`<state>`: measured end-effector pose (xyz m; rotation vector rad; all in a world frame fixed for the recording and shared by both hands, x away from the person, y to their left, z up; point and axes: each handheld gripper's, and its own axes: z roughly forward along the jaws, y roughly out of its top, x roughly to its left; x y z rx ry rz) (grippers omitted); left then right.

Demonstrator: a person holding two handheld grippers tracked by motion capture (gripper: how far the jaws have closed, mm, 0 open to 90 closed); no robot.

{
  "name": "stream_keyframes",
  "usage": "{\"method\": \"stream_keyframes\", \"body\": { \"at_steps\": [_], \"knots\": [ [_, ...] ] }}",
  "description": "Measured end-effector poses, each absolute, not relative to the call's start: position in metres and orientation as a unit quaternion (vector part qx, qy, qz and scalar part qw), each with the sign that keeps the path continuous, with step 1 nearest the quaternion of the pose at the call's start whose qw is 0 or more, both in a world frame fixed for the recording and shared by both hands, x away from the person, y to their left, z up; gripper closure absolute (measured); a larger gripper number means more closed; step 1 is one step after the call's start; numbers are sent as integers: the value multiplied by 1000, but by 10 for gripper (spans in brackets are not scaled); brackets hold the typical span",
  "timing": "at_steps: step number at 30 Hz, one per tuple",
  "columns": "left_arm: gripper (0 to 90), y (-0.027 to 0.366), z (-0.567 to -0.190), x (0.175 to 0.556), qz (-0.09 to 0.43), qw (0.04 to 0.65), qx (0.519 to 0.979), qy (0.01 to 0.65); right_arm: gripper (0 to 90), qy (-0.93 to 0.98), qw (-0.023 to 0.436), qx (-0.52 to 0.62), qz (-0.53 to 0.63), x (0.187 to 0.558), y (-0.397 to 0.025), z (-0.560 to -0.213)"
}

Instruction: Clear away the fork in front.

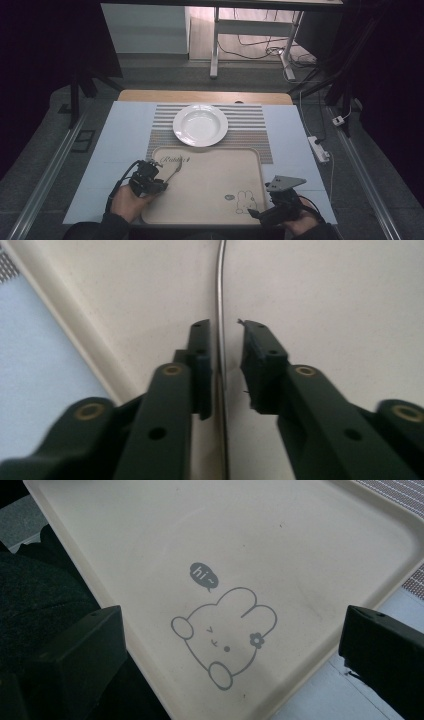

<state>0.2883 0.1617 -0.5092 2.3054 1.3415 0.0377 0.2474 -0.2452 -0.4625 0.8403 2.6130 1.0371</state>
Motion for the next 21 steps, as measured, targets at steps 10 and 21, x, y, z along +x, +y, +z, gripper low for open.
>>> {"method": "stream_keyframes", "body": {
  "at_steps": [10,21],
  "knots": [
    [572,166,-495,305,19,286,830,478,0,885,106,286,352,248,-246,-463],
    [893,155,-498,335,13,266,850,455,0,886,106,286,348,249,-246,-464]
  ]
}}
